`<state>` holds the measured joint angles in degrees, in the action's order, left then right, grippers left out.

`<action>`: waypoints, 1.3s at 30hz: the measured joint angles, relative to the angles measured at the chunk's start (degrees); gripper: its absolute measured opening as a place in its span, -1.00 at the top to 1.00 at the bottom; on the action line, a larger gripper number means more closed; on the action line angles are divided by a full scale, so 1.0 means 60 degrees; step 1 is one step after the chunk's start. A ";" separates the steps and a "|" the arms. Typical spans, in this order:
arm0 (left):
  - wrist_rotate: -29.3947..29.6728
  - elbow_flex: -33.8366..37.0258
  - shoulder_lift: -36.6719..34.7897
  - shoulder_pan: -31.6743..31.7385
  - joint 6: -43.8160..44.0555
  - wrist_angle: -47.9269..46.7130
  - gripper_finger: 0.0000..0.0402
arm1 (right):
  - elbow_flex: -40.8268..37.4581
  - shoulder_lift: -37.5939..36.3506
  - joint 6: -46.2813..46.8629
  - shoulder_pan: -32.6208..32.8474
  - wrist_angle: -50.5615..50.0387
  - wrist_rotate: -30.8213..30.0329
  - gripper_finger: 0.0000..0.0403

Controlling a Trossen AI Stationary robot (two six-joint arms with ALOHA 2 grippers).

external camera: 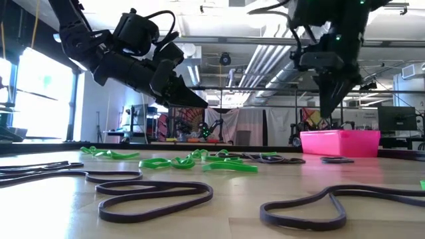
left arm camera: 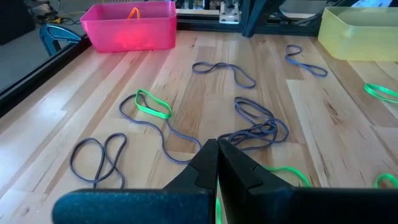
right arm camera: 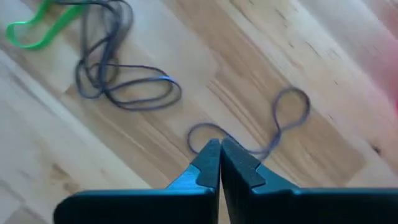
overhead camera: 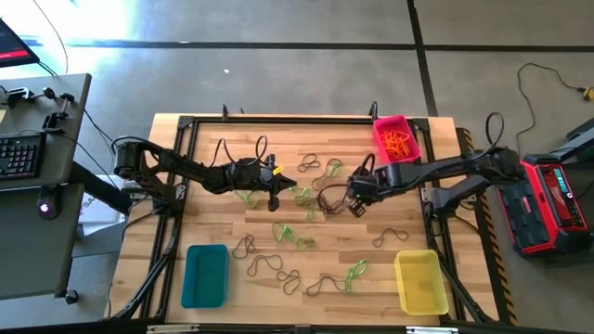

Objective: Sort rubber bands into baskets
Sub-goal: Put the purple rubber band into the yellow bin

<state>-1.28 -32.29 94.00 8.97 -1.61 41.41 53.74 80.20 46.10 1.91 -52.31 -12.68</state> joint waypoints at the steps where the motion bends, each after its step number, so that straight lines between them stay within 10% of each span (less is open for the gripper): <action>1: 0.0001 0.0000 0.0000 0.0000 0.0000 0.0000 1.00 | -0.0037 0.0008 0.0214 0.0050 -0.0041 -0.0122 0.98; 16: 0.0001 0.0000 0.0000 0.0000 -0.0064 -0.0018 1.00 | -0.2663 0.0026 0.1333 -0.1853 0.2039 0.0541 0.40; 39: -0.0005 0.0000 0.0000 -0.0004 0.0224 -0.0219 1.00 | -0.2630 -0.0237 -0.0761 -0.2402 0.2785 0.1510 0.99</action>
<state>-1.31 -32.29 94.00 8.95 -0.26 40.09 37.96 78.78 41.54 -12.51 -35.60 -3.62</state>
